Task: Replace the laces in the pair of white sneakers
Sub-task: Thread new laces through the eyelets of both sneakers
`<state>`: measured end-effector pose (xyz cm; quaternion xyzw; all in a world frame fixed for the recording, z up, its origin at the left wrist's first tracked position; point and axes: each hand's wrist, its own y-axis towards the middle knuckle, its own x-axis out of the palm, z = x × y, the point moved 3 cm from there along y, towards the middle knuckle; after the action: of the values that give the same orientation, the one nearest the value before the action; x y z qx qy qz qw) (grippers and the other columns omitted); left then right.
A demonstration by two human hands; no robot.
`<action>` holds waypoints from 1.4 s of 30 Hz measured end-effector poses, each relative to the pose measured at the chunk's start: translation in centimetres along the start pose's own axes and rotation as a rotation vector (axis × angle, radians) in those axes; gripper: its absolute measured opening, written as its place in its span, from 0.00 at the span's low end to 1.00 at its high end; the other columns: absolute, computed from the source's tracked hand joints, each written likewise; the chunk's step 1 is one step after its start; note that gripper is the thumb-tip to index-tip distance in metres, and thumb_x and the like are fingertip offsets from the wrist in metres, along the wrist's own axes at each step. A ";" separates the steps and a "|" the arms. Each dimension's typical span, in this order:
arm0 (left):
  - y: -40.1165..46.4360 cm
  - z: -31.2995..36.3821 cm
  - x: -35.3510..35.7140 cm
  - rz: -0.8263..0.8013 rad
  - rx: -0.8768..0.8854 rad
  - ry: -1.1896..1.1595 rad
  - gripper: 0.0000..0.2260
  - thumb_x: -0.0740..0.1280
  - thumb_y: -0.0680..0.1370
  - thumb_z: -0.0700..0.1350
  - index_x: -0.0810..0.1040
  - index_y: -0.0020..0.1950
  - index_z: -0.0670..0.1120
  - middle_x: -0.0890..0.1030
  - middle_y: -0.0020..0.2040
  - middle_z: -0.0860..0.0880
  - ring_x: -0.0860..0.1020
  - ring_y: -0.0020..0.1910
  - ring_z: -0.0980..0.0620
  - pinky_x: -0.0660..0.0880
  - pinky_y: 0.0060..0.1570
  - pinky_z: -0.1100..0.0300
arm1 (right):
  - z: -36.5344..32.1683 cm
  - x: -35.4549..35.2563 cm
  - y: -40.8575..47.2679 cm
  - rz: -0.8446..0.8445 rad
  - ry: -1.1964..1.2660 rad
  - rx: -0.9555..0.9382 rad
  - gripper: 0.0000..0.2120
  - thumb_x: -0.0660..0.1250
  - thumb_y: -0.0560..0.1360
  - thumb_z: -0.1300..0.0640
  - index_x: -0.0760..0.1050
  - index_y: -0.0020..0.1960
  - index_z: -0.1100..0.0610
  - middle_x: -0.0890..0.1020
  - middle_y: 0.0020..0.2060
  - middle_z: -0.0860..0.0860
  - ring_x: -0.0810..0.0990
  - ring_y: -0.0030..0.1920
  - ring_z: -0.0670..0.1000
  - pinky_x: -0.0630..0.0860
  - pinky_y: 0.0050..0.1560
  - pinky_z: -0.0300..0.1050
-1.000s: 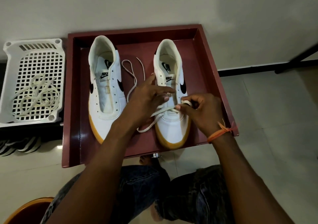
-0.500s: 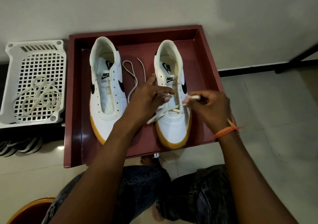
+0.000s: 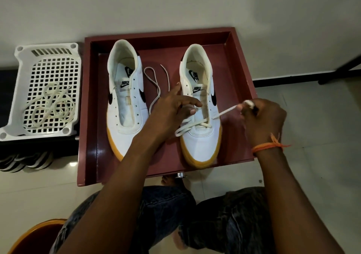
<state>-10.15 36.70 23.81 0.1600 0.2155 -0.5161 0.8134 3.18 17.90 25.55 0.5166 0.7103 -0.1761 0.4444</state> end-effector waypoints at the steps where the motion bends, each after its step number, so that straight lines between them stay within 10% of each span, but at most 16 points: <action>1: 0.0 0.0 0.0 0.002 0.006 -0.014 0.09 0.70 0.77 0.42 0.85 0.53 0.54 0.73 0.71 0.46 0.72 0.54 0.78 0.74 0.58 0.65 | 0.5 -0.4 0.1 0.060 0.001 0.051 0.06 0.73 0.73 0.58 0.83 0.41 0.61 0.83 0.35 0.58 0.79 0.35 0.55 0.61 0.35 0.35; 8: 0.3 -0.3 0.2 0.005 -0.003 -0.034 0.10 0.70 0.76 0.44 0.84 0.53 0.57 0.75 0.69 0.45 0.75 0.65 0.56 0.76 0.60 0.52 | -2.3 2.4 -1.5 -0.375 0.382 0.105 0.14 0.78 0.68 0.52 0.84 0.52 0.55 0.85 0.46 0.47 0.83 0.45 0.42 0.79 0.48 0.34; 13: 0.1 0.0 0.2 0.013 0.003 0.015 0.09 0.70 0.77 0.42 0.85 0.53 0.54 0.75 0.68 0.47 0.75 0.52 0.74 0.73 0.52 0.67 | -2.8 2.6 -1.8 -0.344 0.278 0.075 0.09 0.80 0.65 0.54 0.85 0.43 0.57 0.84 0.40 0.48 0.81 0.42 0.43 0.70 0.41 0.24; 18: 0.0 -0.1 0.0 0.015 -0.002 -0.005 0.09 0.70 0.77 0.41 0.84 0.52 0.54 0.78 0.64 0.44 0.71 0.62 0.71 0.72 0.55 0.67 | -2.1 2.3 -1.4 -0.359 0.222 0.083 0.04 0.76 0.70 0.58 0.84 0.39 0.59 0.82 0.35 0.48 0.77 0.36 0.38 0.67 0.35 0.24; 23: 0.0 -0.2 -0.2 -0.023 0.001 -0.005 0.07 0.70 0.77 0.42 0.82 0.48 0.55 0.78 0.43 0.51 0.71 0.67 0.60 0.69 0.59 0.64 | 0.8 0.6 -0.2 -0.015 0.087 0.207 0.07 0.72 0.75 0.57 0.85 0.43 0.62 0.85 0.40 0.57 0.80 0.39 0.50 0.66 0.41 0.35; 26: 0.2 -0.2 -0.1 -0.011 -0.010 0.017 0.08 0.70 0.76 0.41 0.82 0.47 0.55 0.80 0.50 0.46 0.75 0.63 0.53 0.71 0.53 0.61 | 1.7 0.8 -0.1 0.050 0.163 0.302 0.09 0.72 0.75 0.55 0.83 0.42 0.61 0.85 0.39 0.57 0.83 0.41 0.56 0.75 0.45 0.42; 37: -0.4 -0.5 0.1 0.115 -0.207 -0.123 0.22 0.78 0.70 0.51 0.66 0.53 0.51 0.75 0.49 0.46 0.77 0.45 0.49 0.79 0.45 0.48 | -1.2 3.0 -0.9 -0.424 0.678 0.326 0.08 0.72 0.75 0.48 0.83 0.49 0.51 0.86 0.45 0.50 0.84 0.50 0.54 0.81 0.53 0.59; 42: -0.9 -0.8 0.8 0.083 -0.329 0.110 0.25 0.77 0.66 0.64 0.72 0.45 0.47 0.79 0.39 0.48 0.76 0.36 0.53 0.73 0.35 0.55 | -1.9 2.7 -1.2 -0.452 0.395 0.087 0.08 0.78 0.68 0.57 0.82 0.40 0.61 0.82 0.33 0.47 0.80 0.35 0.39 0.75 0.38 0.32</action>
<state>-10.84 36.12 22.68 0.0616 0.3343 -0.4305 0.8361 1.02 20.31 24.15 0.3883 0.8717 -0.1972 0.2247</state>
